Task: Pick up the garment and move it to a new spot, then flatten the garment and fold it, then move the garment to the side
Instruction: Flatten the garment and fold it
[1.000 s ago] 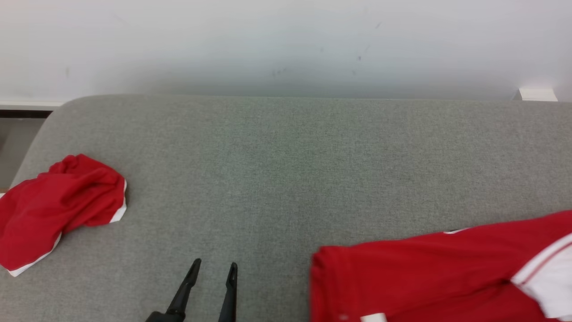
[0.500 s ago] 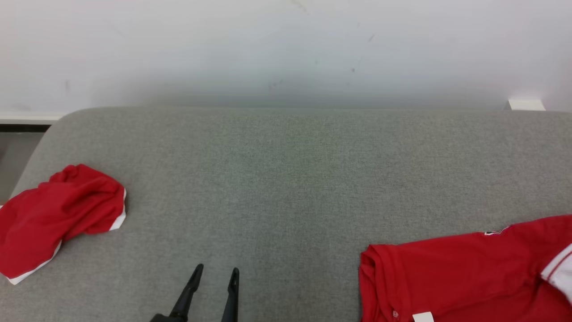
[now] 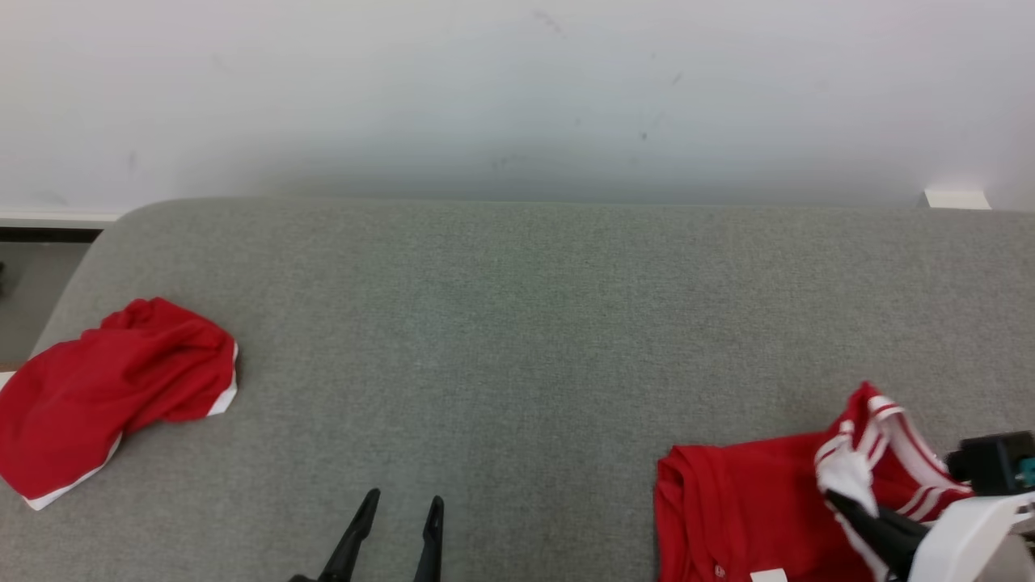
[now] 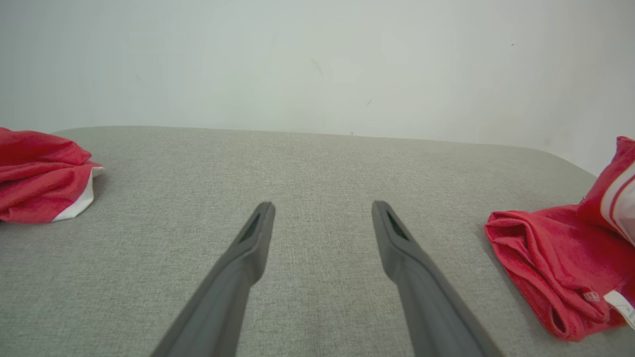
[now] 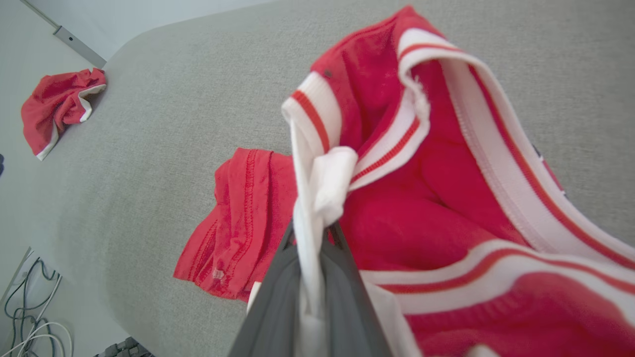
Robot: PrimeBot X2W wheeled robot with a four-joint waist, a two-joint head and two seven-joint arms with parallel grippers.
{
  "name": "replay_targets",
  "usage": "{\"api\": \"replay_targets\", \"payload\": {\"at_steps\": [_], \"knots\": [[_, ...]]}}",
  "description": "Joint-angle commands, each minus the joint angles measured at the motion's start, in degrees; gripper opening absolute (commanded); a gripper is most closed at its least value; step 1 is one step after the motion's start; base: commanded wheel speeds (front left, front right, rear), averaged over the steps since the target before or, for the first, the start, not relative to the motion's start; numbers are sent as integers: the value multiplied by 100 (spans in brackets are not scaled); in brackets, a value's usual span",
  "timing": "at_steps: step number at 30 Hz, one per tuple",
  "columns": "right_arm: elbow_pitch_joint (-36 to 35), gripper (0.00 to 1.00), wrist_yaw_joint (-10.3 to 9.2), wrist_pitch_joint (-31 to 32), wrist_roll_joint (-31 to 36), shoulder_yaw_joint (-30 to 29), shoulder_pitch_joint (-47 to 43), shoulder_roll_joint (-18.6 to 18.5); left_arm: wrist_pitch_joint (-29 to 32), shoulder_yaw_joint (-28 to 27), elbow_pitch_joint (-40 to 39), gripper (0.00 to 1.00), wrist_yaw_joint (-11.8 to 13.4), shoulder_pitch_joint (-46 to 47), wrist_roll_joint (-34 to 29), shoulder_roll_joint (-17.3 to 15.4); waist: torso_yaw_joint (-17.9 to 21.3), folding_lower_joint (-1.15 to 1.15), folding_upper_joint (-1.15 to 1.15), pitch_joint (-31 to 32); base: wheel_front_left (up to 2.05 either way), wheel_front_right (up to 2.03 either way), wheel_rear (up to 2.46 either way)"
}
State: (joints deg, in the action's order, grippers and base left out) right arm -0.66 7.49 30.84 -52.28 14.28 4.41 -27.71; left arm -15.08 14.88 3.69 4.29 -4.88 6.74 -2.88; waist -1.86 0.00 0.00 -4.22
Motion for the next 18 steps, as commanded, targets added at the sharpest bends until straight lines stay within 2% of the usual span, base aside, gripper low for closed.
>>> {"api": "replay_targets", "payload": {"at_steps": [1, 8, 18], "knots": [[-28, 0, -1, 33, 92, 76, 45, 103, -11, -20, 24, 100, 0, 11, 26, -14, -38, 0, 0, -1, 0, 0, 0], [96, 0, 0, -97, 398, 358, 161, 781, -11, 42, 115, 100, 21, -76, 64, -10, -118, 0, 0, 69, 0, 0, 0], [388, 0, 0, -282, 754, 500, 228, 1354, -11, 125, 206, 100, 61, -91, 139, -10, -182, 0, 0, 127, 0, 0, 0]]}}
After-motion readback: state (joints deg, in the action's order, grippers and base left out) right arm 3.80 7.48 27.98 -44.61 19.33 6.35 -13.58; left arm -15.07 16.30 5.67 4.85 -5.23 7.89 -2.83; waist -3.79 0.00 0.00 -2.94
